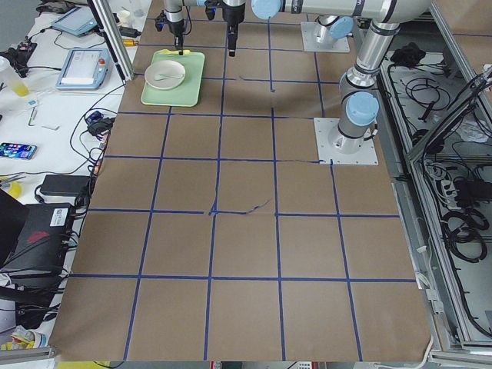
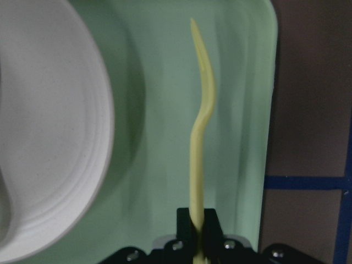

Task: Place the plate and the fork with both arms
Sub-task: 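Lift the yellow fork out of the plate and lay it on the tray beside it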

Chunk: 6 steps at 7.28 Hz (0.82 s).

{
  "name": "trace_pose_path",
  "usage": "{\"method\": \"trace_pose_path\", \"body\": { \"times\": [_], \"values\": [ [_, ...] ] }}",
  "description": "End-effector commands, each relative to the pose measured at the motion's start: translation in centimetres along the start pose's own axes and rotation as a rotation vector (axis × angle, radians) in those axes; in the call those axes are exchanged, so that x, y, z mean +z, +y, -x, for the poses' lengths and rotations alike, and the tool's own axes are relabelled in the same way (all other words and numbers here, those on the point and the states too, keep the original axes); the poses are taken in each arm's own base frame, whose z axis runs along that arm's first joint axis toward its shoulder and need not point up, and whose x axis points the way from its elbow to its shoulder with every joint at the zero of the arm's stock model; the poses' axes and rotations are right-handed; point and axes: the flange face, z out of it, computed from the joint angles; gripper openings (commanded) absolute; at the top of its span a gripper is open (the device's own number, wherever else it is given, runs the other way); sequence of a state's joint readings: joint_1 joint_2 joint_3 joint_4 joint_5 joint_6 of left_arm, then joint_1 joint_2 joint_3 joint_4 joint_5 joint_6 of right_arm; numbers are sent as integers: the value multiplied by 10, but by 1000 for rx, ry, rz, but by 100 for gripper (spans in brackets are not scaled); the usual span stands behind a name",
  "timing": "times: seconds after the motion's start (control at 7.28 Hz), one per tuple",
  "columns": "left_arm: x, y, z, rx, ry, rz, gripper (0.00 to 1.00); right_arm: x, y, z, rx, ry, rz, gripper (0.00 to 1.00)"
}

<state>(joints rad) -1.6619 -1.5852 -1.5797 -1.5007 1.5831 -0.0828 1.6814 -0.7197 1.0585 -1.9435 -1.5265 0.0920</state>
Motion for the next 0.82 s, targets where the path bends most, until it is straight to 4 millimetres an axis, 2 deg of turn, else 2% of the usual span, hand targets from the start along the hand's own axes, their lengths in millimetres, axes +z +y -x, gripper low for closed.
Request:
{"method": "trace_pose_path", "body": {
  "times": [0.0,0.27,0.41,0.55,0.69],
  "values": [
    [1,0,0,-1,0,1,100,1,2,-2,6,-7,4,99],
    [1,-1,0,-1,0,1,100,-2,1,-1,0,-12,1,100],
    [1,-1,0,-1,0,2,100,-23,6,-1,-13,-11,-19,100],
    [1,-1,0,-1,0,2,100,-58,21,-2,-24,0,-40,100],
    [1,-2,2,-4,0,1,100,-79,62,-4,-16,-3,-18,100]
  ]
}}
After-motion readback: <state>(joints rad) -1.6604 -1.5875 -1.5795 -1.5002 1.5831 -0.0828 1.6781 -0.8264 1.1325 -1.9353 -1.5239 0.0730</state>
